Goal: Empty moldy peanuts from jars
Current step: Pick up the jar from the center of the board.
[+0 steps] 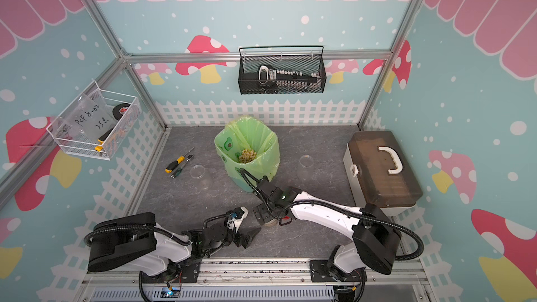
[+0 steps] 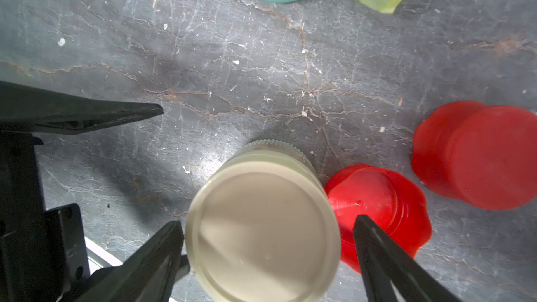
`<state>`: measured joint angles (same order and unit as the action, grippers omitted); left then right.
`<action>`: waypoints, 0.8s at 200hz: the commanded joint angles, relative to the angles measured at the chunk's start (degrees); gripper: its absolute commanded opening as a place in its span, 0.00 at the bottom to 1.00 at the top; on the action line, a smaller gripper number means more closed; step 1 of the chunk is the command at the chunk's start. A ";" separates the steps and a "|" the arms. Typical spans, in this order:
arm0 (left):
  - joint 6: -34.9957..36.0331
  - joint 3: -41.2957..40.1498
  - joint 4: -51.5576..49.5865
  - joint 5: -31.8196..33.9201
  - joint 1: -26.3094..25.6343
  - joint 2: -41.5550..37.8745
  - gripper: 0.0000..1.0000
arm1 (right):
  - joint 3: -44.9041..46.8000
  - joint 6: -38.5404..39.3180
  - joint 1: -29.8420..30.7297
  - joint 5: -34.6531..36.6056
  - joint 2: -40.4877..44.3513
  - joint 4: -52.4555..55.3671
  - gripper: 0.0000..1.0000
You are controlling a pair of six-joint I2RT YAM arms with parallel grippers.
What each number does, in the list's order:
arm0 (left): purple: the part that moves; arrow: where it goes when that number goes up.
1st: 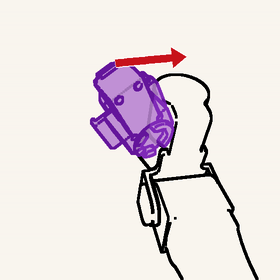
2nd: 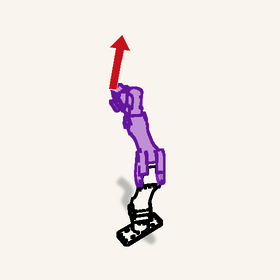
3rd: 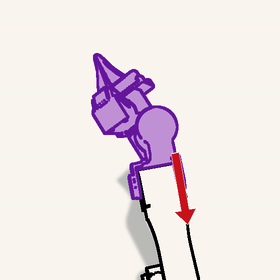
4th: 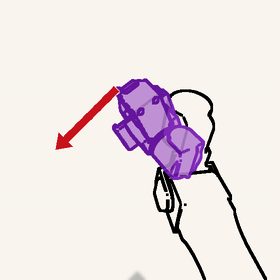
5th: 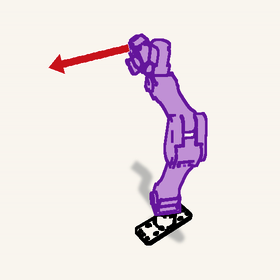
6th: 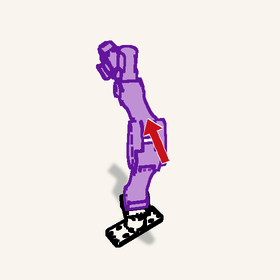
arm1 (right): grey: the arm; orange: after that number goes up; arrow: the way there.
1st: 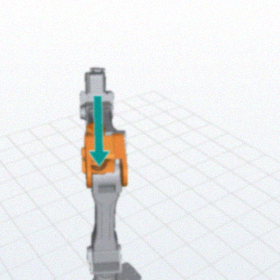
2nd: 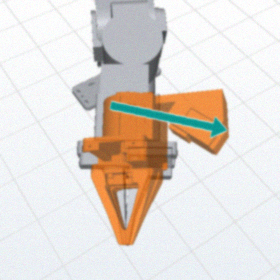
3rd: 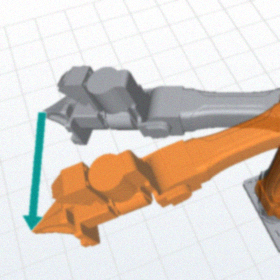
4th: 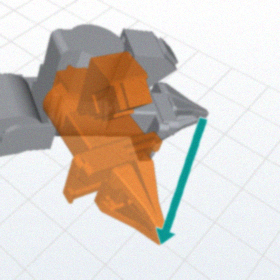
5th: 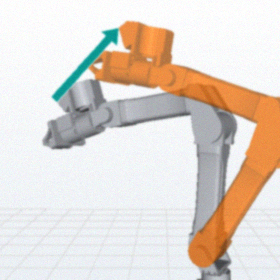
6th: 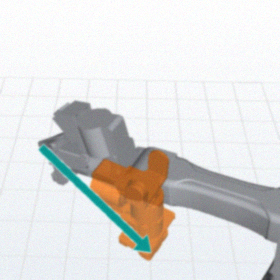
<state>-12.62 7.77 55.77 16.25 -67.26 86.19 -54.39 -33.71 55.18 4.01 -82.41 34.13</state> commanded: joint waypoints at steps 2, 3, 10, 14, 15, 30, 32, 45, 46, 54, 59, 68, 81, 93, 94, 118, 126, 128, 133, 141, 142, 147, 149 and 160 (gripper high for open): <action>-0.12 1.37 2.27 -1.04 -0.41 0.59 0.99 | -1.59 -0.89 0.70 0.32 -0.85 0.41 0.90; -0.12 1.37 2.30 -1.09 -0.41 0.62 0.99 | -1.59 -0.90 0.71 0.35 -0.92 0.45 0.90; -0.12 1.37 2.54 -1.04 -0.42 0.80 0.99 | -1.66 -0.91 0.86 0.55 -1.24 0.53 0.90; -0.12 1.37 2.59 -1.04 -0.41 0.89 0.99 | -1.68 -0.91 0.94 0.60 -1.48 0.63 0.89; -0.12 1.33 2.59 -1.05 -0.41 0.90 0.99 | -1.68 -0.91 0.96 0.70 -1.55 0.63 0.89; -0.04 1.20 2.67 -1.11 -0.48 0.99 0.99 | -1.68 -1.00 1.07 1.13 -2.27 0.84 0.89; -0.04 1.20 2.63 -1.06 -0.49 0.97 0.99 | -1.68 -1.00 1.09 1.16 -2.37 0.85 0.90; -0.03 1.11 2.63 -1.12 -0.51 0.61 0.99 | -1.60 -0.92 1.15 1.32 -2.95 0.85 0.90; -0.03 1.11 2.61 -1.13 -0.50 0.58 0.99 | -1.60 -0.92 1.15 1.29 -2.99 0.76 0.90; 0.01 1.11 2.21 -1.15 -0.56 0.15 0.99 | -1.67 -0.91 1.16 1.43 -3.33 0.83 0.90; 0.05 1.09 1.79 -1.18 -0.55 -0.20 0.99 | -1.68 -0.85 1.15 1.54 -3.62 0.85 0.90; 0.05 1.11 0.91 -1.05 -0.51 -0.85 0.99 | -1.85 -0.83 1.12 1.61 -4.09 0.85 0.91; 0.14 1.11 -0.16 -0.82 -0.50 -1.67 0.99 | -2.23 -0.74 1.15 1.59 -5.05 0.83 0.92; 0.27 1.02 -0.89 -0.70 -0.60 -2.29 0.99 | -2.55 -0.65 1.16 1.61 -5.90 1.06 0.92; 0.30 1.02 -1.00 -0.70 -0.64 -2.32 0.99 | -2.60 -0.65 1.16 1.61 -6.00 1.09 0.92; 0.45 1.02 -2.16 -0.66 -0.59 -3.34 0.99 | -3.05 -0.39 1.15 1.25 -7.18 1.34 0.88; 0.49 1.02 -2.46 -0.69 -0.63 -3.54 0.99 | -3.09 -0.30 1.15 1.15 -7.20 1.34 0.83; 0.56 1.02 -2.49 -0.69 -0.64 -3.57 0.99 | -3.09 -0.30 1.16 1.17 -7.14 1.37 0.82; 0.58 1.10 -2.65 -0.67 -0.63 -3.70 0.99 | -3.09 -0.30 1.16 1.11 -7.05 1.38 0.80; 0.58 1.15 -2.85 -0.87 -0.72 -3.84 0.99 | -3.17 -0.09 1.16 1.04 -6.81 1.59 0.77; 0.58 1.13 -2.90 -0.91 -0.69 -3.88 0.99 | -3.22 -0.10 1.16 1.06 -6.76 1.62 0.76; 0.58 1.19 -2.98 -1.07 -0.69 -3.99 0.99 | -3.33 0.01 1.16 1.09 -6.52 1.72 0.74; 0.58 1.19 -3.06 -1.07 -0.68 -4.01 0.99 | -3.35 0.04 1.16 1.09 -6.40 1.86 0.73; 0.50 1.34 -3.20 -1.37 -0.68 -4.09 0.99 | -3.53 0.29 1.12 1.08 -5.78 2.14 0.69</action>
<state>-12.16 8.38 53.60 15.59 -67.64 83.00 -56.36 -33.54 55.94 4.97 -89.17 34.74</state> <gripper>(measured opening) 0.990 0.744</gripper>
